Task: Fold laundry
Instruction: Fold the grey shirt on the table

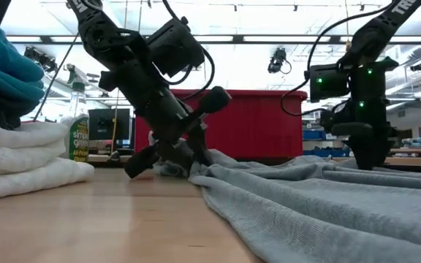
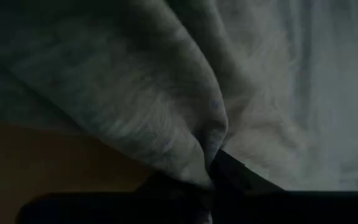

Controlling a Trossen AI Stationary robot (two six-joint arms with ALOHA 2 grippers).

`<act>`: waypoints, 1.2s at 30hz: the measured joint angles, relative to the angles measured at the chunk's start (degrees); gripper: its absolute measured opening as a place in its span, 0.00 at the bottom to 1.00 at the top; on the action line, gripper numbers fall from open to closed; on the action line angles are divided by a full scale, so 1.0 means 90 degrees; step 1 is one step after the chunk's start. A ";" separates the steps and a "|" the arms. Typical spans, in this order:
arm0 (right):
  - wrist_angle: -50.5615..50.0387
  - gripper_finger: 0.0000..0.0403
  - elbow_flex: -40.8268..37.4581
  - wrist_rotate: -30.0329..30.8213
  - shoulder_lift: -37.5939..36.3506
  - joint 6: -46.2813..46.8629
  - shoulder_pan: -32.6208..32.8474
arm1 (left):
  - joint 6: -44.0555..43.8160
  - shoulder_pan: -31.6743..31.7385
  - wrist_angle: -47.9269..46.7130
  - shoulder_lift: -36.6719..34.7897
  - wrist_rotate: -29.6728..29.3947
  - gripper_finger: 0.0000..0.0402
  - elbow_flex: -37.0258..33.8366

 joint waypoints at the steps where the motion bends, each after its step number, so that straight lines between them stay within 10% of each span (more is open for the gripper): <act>1: 0.0098 0.41 -0.0015 -0.0121 -0.0026 -0.0033 0.0045 | 0.0092 -0.0010 -0.0080 -0.0005 0.0080 0.07 0.0000; 7: 0.0567 0.04 -0.0077 -0.1045 -0.0439 -0.0084 0.0178 | 0.0712 -0.0320 -0.0366 -0.0107 0.0146 0.01 0.0005; 12: 0.0311 0.02 -0.0068 -0.1288 -0.1190 0.0069 0.0190 | 0.1165 -0.0284 -0.0706 -0.0752 0.0311 0.01 -0.0023; 26: -0.2092 0.01 0.2101 -0.1545 -0.4738 0.0700 -0.0030 | 0.2413 0.0106 -0.3127 -0.5636 0.1271 0.01 -0.0010; 36: -0.1175 0.01 0.3450 -0.0655 -0.4396 0.0034 -0.0452 | 0.3167 0.1227 -0.3085 -0.6577 0.0621 0.01 0.0016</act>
